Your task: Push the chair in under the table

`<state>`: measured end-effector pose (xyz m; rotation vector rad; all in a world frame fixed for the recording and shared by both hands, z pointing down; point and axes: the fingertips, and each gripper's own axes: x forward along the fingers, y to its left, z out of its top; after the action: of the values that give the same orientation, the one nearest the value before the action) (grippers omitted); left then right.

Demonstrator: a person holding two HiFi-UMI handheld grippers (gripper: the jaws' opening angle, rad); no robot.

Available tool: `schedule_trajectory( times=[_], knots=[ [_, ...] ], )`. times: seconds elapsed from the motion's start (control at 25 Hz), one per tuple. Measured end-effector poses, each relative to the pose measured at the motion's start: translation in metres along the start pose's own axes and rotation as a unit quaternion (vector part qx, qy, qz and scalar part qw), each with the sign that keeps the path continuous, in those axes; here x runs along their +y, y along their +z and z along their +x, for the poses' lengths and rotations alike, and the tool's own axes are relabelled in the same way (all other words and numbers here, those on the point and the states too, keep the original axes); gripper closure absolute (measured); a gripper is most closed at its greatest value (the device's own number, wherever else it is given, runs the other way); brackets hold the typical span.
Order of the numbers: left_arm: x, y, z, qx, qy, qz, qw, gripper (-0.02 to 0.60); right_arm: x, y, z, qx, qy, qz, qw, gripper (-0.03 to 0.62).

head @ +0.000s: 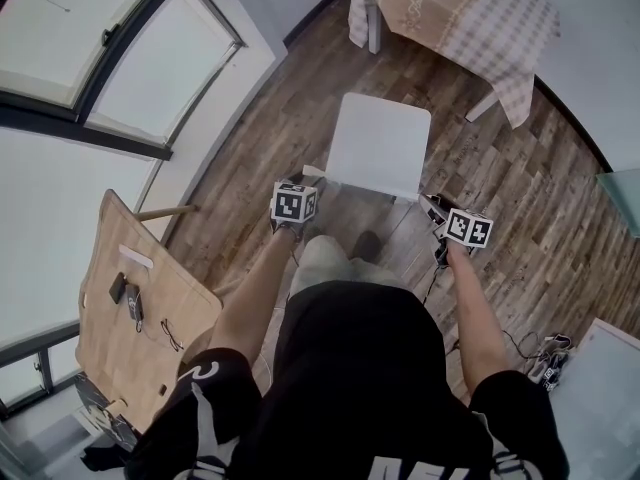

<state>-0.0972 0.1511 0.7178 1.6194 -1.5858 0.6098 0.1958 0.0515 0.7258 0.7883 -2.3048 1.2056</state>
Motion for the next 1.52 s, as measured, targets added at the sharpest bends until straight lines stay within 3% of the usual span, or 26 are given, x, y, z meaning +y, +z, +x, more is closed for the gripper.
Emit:
schedule_trajectory(
  times=[0.24,0.96,1.52],
  knots=[
    [0.003,-0.001,-0.002,0.003,0.002,-0.001,1.0000,0.342,0.005,-0.006,0.002,0.005,0.007,-0.015,1.000,0.312],
    [0.002,0.001,-0.001,-0.001,0.002,0.004,1.0000,0.339,0.010,-0.004,0.006,0.030,-0.033,-0.097,0.994,0.295],
    [0.007,0.009,0.005,0.003,0.004,0.000,1.0000,0.339,0.008,0.002,0.013,0.022,-0.046,-0.055,0.997,0.286]
  ],
)
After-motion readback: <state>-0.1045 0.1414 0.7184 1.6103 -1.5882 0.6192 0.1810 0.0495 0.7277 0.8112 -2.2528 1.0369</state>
